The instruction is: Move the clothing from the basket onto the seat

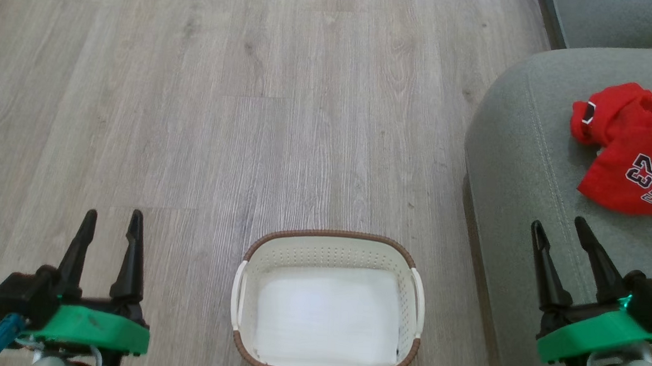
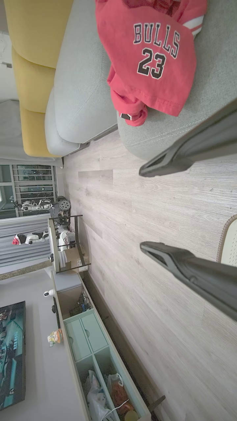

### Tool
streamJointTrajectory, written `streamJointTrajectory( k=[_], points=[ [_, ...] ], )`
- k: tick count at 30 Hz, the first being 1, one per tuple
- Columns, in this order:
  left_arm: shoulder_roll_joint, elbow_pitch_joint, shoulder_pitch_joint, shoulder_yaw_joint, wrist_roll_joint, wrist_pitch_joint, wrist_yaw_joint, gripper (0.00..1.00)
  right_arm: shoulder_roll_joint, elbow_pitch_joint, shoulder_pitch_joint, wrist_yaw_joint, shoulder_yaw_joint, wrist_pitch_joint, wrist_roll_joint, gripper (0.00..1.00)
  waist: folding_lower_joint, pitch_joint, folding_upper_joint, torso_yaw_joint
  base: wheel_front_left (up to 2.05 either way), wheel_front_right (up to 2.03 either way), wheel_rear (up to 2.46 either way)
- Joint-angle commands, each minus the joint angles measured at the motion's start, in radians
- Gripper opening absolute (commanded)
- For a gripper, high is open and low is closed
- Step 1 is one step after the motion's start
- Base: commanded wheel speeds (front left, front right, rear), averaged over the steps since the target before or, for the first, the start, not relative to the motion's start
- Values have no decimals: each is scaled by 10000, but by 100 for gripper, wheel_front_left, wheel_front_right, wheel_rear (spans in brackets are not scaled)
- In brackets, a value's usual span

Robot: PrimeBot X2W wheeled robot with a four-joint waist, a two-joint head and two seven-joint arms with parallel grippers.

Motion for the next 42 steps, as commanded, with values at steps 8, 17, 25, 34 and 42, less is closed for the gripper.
streamJointTrajectory(
  k=[8, 17, 25, 34, 42],
  points=[
    [-346, -81, -256, 920, 568, -97, -483, 100, -152, -113, -181, -4, 297, -186, 64, 100, 0, 75, -1, -133, 0, 0, 0],
    [-723, 80, -240, 1241, 1011, -97, -850, 100, -126, -21, -263, -4, 312, -214, 93, 100, 0, 71, -1, -200, 0, 0, 0],
    [-923, 191, -202, 1399, 1244, -97, -1054, 100, -90, -20, -285, -4, 281, -221, 106, 100, 0, 62, -1, -255, 0, 0, 0],
    [-1191, 1091, 195, 1025, 1176, 52, -1149, 0, 166, 857, 50, 0, 226, -66, 78, 0, 0, 82, -1, -258, 0, 0, 0],
    [-1260, 1169, 73, 1139, 357, 284, -1177, 0, 232, 901, -35, 0, 155, 121, 923, 0, 0, 47, -1, -259, 0, 0, 0]
  ],
)
